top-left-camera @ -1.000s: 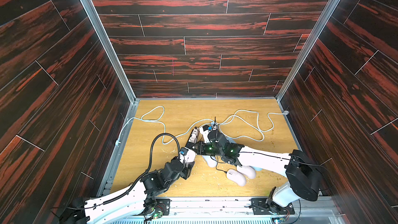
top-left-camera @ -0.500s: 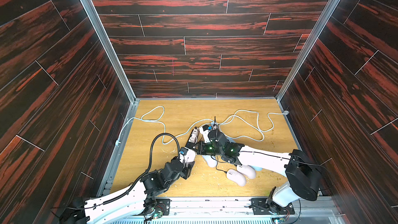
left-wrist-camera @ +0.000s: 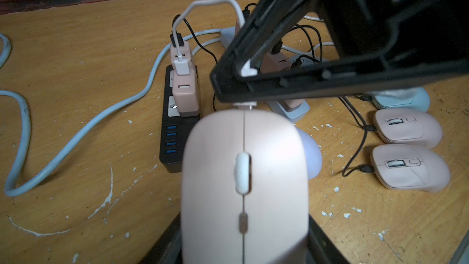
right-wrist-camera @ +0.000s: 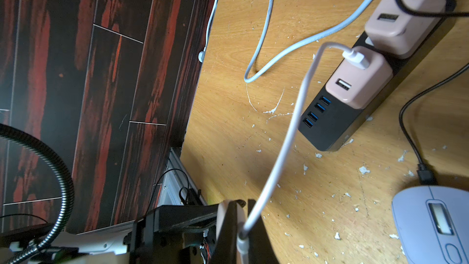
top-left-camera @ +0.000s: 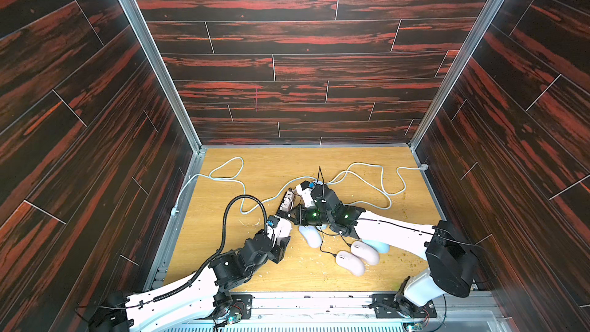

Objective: Unplug the wireless mouse
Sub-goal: Remove the power cord from the mouse.

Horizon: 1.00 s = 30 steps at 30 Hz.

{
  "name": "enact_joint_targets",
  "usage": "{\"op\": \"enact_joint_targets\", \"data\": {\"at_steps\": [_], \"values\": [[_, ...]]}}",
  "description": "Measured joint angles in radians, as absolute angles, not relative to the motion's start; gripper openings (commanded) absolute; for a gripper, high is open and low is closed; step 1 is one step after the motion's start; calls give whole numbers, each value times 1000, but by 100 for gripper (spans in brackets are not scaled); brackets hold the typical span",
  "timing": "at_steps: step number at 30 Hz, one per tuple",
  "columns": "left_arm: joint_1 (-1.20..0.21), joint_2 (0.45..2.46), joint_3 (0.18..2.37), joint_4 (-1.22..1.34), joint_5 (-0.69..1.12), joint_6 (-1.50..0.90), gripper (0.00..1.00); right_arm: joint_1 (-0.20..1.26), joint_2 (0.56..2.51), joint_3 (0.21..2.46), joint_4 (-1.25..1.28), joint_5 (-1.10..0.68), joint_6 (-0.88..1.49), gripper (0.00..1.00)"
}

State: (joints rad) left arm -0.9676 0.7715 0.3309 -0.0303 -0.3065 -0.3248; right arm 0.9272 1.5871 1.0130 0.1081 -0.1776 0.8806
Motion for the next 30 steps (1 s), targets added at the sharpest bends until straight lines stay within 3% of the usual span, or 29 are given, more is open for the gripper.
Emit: {"op": "enact_joint_targets", "data": {"at_steps": [20,30], "values": [[-963,806,350,4,-294,-340,0,894,1573,1010,107,-205,945,0],[-962,857,374,8,-284,-348,0,890,1569,1019,70,-185,846,0]]}}
